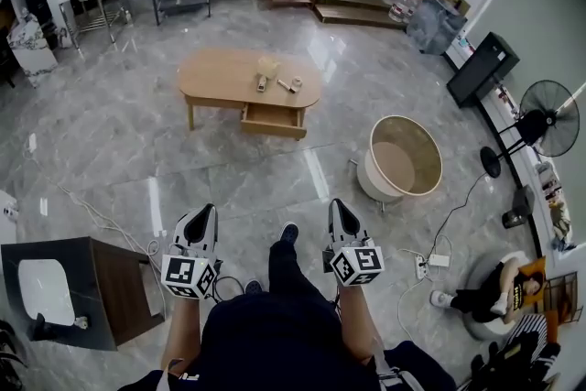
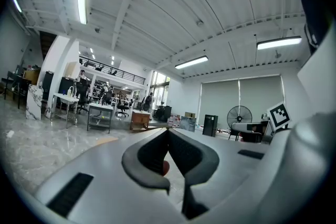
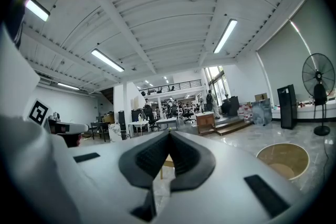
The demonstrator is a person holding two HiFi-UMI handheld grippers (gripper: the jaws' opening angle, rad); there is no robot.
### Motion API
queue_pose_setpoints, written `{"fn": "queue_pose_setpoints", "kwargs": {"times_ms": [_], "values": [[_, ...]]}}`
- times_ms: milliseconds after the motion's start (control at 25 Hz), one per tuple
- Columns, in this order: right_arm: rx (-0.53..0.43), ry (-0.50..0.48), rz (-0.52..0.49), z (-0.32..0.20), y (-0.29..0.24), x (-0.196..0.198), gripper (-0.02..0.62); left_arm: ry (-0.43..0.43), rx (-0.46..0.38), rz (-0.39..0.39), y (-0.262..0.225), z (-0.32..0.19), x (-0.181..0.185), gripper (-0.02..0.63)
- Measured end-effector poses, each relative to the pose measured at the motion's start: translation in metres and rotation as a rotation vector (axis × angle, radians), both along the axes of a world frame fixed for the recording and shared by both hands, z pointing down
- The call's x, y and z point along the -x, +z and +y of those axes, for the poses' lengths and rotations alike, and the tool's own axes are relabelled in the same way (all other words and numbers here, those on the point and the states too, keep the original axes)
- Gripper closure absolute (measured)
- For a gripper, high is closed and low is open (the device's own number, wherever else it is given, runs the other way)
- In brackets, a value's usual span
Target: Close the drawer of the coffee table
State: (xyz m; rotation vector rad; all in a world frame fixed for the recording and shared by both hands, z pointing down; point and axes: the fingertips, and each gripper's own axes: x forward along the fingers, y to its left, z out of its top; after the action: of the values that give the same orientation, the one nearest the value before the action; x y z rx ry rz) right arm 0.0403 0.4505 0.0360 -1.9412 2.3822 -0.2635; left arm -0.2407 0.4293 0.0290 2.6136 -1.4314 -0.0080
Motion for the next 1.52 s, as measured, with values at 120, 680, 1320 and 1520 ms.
{"fn": "queue_pose_setpoints", "kwargs": {"times_ms": [120,680,1320,1520], "values": [[-0.008,-0.003,-0.004,-0.008,0.000,0.001,0.569,-0.011,-0.004,0.000,0.001,-0.005,0.002,0.581],[-0.010,-0.009,-0.007,-0.040,0.005,-0.010,0.569,-0.016,-0.011,-0.010,0.001,-0.040,-0.009,0.581],[0.029,0.009,-0.025,-0.121,0.022,-0.044,0.569,-0.005,0.018,0.003,0.009,-0.120,-0.034,0.581],[0.044,0.003,-0.028,-0.141,0.026,-0.055,0.569,0.006,0.010,-0.006,0.008,-0.142,-0.050,0.581]]}}
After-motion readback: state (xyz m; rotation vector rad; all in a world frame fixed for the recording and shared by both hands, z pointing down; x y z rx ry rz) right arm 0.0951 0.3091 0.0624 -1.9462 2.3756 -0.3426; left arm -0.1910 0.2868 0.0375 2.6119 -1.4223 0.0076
